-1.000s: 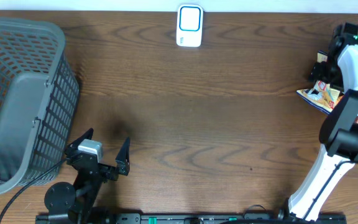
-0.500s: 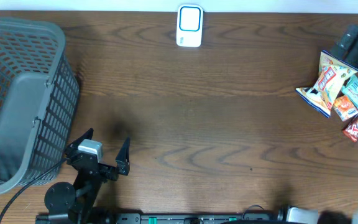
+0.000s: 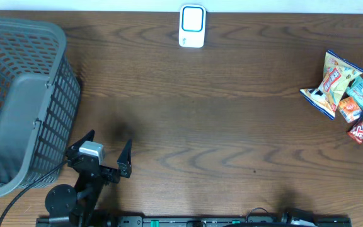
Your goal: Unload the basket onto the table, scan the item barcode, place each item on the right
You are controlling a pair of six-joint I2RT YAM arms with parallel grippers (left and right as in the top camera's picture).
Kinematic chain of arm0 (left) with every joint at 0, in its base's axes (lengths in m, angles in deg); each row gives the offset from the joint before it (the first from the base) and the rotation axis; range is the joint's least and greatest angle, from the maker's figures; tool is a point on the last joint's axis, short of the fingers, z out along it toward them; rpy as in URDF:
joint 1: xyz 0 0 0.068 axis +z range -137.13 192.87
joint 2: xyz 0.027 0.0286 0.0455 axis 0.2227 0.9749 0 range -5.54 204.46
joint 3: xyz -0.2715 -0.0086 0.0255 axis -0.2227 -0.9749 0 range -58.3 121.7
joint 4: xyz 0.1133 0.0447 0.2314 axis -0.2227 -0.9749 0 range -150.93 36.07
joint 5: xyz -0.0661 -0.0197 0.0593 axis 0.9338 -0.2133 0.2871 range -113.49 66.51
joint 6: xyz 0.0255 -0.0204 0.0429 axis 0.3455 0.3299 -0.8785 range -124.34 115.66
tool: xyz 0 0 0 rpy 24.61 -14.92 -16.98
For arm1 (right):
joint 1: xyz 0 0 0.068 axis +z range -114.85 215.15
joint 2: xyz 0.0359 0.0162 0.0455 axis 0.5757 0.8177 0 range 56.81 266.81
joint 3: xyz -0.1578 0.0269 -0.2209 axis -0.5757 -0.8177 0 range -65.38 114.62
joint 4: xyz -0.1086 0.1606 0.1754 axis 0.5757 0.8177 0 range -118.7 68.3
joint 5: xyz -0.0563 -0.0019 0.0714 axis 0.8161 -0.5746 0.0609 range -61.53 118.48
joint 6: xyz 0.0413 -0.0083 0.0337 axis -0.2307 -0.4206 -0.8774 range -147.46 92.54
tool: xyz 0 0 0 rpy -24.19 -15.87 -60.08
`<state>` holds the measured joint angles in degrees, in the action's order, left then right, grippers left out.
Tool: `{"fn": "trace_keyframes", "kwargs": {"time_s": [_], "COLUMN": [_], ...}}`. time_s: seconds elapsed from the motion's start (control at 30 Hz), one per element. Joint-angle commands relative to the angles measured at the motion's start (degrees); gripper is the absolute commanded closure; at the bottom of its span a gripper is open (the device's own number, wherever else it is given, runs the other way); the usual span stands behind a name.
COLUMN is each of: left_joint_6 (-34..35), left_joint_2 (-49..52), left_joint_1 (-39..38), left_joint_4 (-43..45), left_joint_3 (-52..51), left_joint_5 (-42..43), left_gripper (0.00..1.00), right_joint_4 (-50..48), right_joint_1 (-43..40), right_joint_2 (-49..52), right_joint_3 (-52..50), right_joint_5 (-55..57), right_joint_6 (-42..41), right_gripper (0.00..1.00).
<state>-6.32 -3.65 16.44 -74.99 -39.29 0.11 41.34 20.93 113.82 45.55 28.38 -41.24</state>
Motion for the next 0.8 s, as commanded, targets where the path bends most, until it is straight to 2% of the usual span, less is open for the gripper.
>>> {"fn": "trace_keyframes", "kwargs": {"time_s": [0.0, 0.23, 0.57, 0.77], "left_joint_6": [-0.79, -0.79, -0.79, -0.79], "left_joint_2": [-0.11, -0.11, -0.11, -0.11], "left_joint_1": [-0.22, -0.22, -0.22, -0.22], "left_joint_4": [0.09, 0.09, 0.09, 0.09], "left_joint_3": [0.33, 0.33, 0.33, 0.33], "left_joint_5": [-0.31, -0.31, -0.31, -0.31], "left_gripper": [0.02, 0.02, 0.02, 0.02], "right_joint_4": [1.18, 8.17, 27.06, 27.17], "right_joint_1": [0.02, 0.02, 2.01, 3.67], "right_joint_2": [-4.02, -11.96, -28.92, -35.93], "right_joint_3": [0.00, 0.00, 0.02, -0.02], "right_joint_5": [-0.26, -0.26, -2.19, -2.51], "right_joint_6": [0.74, 0.74, 0.57, 0.59], "right_gripper": [0.01, 0.01, 0.01, 0.01]}}
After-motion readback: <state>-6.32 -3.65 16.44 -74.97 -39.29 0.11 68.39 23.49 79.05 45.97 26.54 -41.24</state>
